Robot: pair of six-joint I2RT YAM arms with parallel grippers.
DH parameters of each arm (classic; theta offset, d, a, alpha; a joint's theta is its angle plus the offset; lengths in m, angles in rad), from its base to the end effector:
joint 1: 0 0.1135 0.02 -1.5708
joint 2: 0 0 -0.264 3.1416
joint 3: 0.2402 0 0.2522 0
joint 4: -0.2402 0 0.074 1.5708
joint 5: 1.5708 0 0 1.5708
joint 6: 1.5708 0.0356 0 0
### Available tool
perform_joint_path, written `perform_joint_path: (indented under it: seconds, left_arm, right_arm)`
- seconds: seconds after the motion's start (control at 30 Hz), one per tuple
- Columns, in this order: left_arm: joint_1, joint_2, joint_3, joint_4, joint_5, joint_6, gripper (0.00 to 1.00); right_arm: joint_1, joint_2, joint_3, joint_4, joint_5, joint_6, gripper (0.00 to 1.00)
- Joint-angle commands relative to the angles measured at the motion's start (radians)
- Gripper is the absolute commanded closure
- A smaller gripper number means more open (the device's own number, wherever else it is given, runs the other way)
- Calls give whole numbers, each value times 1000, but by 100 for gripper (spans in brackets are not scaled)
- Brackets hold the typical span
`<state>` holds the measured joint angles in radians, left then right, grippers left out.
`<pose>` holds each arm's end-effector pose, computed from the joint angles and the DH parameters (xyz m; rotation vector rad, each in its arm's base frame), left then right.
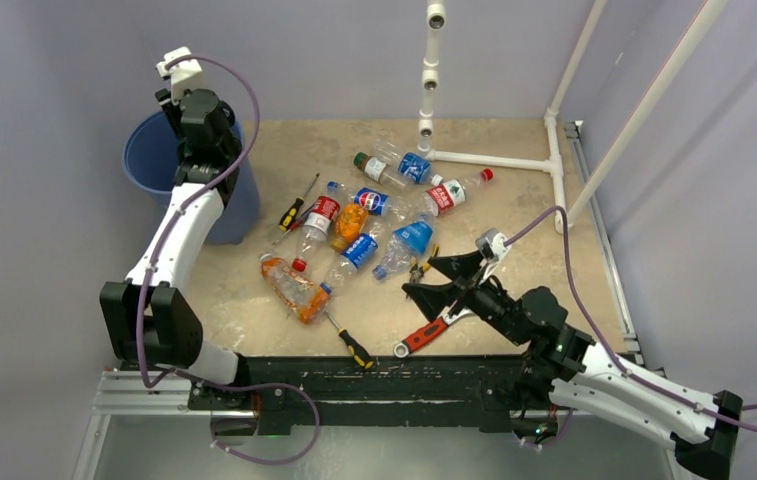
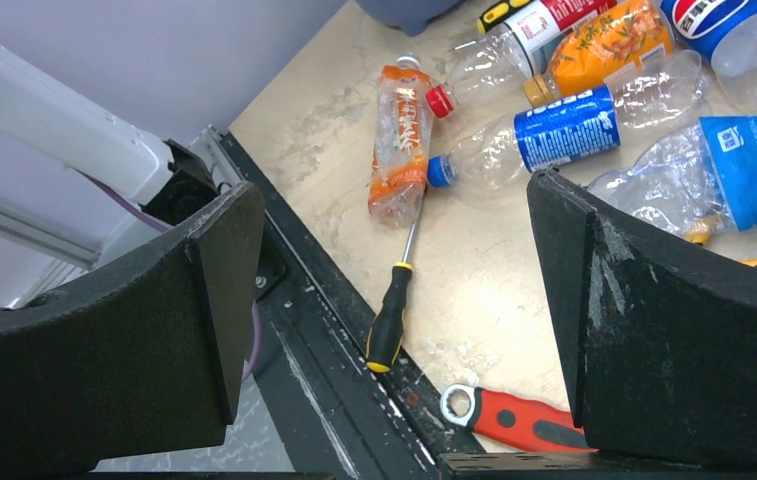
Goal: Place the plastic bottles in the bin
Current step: Place the plastic bottle in the trash bin, then pick up the plastic bottle at the center of the board.
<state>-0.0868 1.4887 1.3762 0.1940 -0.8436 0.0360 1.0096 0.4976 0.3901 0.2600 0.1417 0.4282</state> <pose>0.3468 -0.0035 0.4167 -0.5899 1.4283 0.5850 0.0819 0.1209 0.2895 -0.3123 1.4783 1.0753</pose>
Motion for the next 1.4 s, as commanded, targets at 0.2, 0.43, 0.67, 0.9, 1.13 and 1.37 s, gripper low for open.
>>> perform_joint_path:
  seconds: [0.2, 0.43, 0.67, 0.9, 1.13, 1.37]
  left_arm:
    - [-14, -95, 37, -108, 189, -226, 5]
    - [-293, -229, 112, -323, 224, -195, 1]
    - [-483, -288, -11, -574, 463, -273, 1]
    - [-485, -386, -240, -608, 617, -290, 1]
    - [-483, -495, -467, -452, 660, -350, 1]
    - [-472, -518, -520, -412, 759, -366, 6]
  right_arm:
    - [4, 32, 32, -33, 80, 31, 1]
    - [4, 30, 66, -118, 326, 131, 1]
    - [-1, 176, 204, -258, 528, 171, 1]
    - [-290, 368, 182, -172, 275, 270, 2]
    - [-533, 464, 60, 64, 97, 410, 12]
    - [-596, 639, 82, 185, 99, 425, 20]
